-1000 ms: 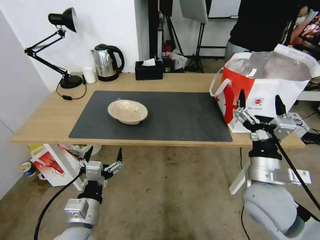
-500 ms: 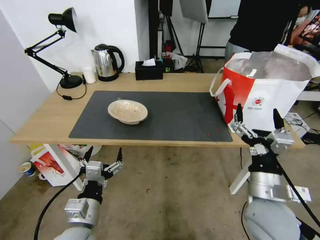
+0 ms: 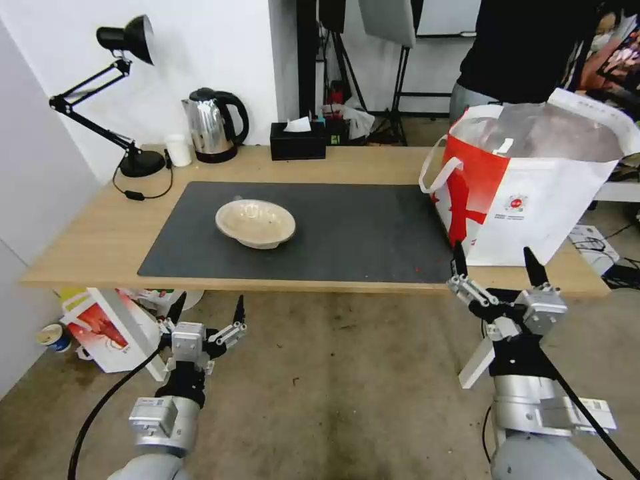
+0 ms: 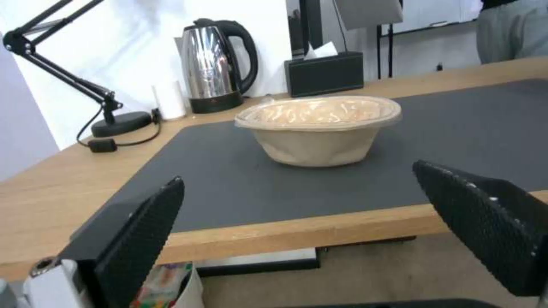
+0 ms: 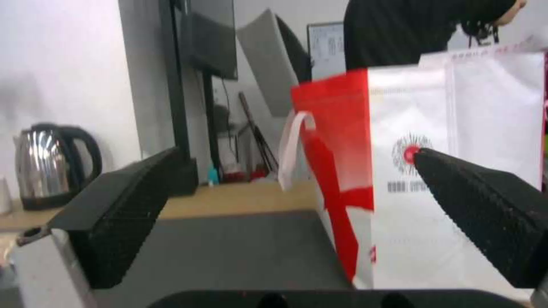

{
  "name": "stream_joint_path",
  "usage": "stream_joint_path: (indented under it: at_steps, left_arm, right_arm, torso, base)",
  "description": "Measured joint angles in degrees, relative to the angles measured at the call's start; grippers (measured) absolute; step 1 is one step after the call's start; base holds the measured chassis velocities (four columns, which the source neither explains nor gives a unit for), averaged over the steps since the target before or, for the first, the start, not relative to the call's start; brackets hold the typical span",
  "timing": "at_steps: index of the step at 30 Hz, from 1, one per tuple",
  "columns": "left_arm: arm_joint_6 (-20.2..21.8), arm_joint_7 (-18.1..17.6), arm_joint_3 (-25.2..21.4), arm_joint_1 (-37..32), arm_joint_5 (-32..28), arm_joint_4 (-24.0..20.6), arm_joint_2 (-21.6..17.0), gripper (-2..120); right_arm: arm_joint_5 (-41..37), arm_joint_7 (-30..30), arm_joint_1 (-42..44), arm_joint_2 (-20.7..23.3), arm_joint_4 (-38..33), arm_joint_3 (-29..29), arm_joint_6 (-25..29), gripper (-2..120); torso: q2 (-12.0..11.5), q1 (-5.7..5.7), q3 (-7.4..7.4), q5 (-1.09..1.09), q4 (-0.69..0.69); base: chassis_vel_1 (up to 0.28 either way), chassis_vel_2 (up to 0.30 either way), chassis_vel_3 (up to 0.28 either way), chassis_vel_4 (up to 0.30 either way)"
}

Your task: Pick up the trash from the table and place it into the takeout bag.

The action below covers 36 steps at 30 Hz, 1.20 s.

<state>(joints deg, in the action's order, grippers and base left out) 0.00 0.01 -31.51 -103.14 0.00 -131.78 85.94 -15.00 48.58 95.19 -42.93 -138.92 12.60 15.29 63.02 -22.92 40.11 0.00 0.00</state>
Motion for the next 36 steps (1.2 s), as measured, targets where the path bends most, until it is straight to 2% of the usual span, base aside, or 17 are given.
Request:
stream_joint_path:
  at_steps: [15, 36]
  left_arm:
    - [0.00, 0.00, 0.00, 0.00, 0.00, 0.00, 0.00, 100]
    - [0.00, 0.00, 0.00, 0.00, 0.00, 0.00, 0.00, 100]
  right_arm:
    - [-3.69, 0.34, 2.11, 1.30, 1.63, -2.41, -3.39, 100]
    - [-2.18, 1.34, 1.84, 0.92, 3.69, -4.06, -3.80, 100]
  torso:
    - [0.00, 0.00, 0.00, -0.01, 0.00]
    - [0.00, 0.00, 0.00, 0.00, 0.00]
  base:
    - [0.000, 0.000, 0.000, 0.000]
    - [0.000, 0.000, 0.000, 0.000]
